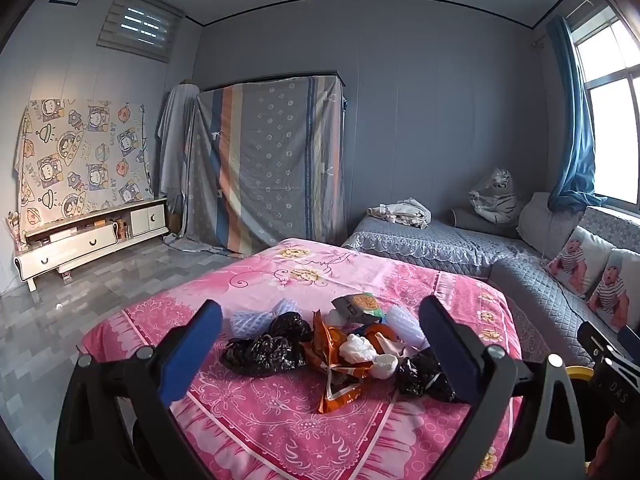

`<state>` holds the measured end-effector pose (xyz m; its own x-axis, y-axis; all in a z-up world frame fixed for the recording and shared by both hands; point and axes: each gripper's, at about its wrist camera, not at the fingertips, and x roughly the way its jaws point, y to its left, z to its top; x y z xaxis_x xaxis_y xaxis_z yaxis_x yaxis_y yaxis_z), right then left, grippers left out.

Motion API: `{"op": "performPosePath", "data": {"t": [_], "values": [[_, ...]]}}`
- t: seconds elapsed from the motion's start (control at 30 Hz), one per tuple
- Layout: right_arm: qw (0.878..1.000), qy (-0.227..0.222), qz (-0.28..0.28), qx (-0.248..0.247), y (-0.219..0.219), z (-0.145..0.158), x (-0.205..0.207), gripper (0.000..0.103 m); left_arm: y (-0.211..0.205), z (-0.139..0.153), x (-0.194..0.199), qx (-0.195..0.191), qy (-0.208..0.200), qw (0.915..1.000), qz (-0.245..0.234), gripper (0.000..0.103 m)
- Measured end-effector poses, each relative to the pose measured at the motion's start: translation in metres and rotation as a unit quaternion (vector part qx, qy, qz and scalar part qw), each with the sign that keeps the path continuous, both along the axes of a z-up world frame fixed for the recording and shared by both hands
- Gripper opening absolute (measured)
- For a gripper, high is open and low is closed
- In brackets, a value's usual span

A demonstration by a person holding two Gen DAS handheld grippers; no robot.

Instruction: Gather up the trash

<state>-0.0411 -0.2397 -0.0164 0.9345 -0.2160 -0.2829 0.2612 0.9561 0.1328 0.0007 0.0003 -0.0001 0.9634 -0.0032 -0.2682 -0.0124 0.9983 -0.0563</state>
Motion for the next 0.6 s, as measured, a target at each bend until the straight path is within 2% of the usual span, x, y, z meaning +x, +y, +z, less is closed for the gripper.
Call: {"op": "performPosePath", "data": {"t": [0.6], "values": [[1.0, 0.003, 0.004, 0.004, 0.001, -0.0029, 0.0014, 0.095, 0.0023, -0.0035, -0.0054, -0.001, -0.002, 1.0, -0.001, 0.095]]}}
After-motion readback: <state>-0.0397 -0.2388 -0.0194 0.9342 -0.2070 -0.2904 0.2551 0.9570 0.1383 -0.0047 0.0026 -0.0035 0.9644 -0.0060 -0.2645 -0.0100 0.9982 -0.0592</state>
